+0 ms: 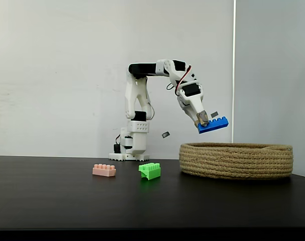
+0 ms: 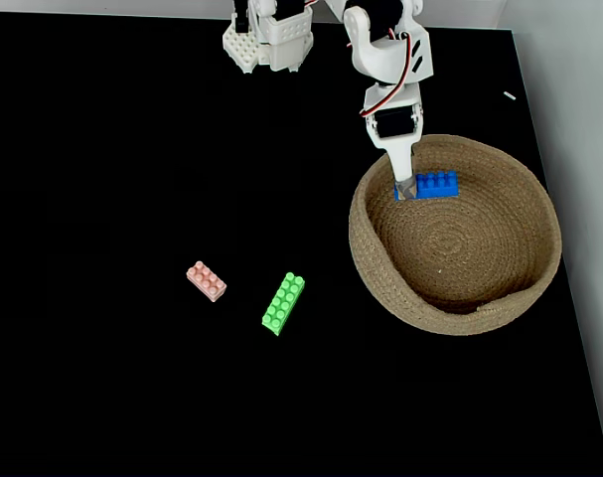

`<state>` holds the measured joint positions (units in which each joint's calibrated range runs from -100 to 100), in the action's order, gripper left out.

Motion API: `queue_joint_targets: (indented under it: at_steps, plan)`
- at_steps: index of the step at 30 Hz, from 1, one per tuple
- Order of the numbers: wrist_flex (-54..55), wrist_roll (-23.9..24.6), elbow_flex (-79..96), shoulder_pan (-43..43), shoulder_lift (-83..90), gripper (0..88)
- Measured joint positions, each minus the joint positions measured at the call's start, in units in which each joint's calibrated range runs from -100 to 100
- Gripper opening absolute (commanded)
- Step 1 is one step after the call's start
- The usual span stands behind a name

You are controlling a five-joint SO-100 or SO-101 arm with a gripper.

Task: Place the lego blocks in the tray

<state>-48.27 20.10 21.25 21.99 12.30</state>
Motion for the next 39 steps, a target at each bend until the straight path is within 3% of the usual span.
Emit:
queue_joint_targets:
  at_steps: [3, 8, 17, 26, 30, 39]
  plan:
    - [0.3, 1.7, 0.0, 0.0, -1.4, 25.5]
    - [-2.0, 3.3, 0.0, -0.1, -1.6, 33.3]
    - [-10.2, 2.1, -0.3, -3.4, -1.6, 32.7]
    - [-16.1, -5.8, -3.6, -22.0, -1.6, 37.3]
    - [-16.1, -6.0, -5.0, -28.5, -3.7, 38.4]
    - [-15.0, -5.7, -6.0, -32.4, -13.2, 38.8]
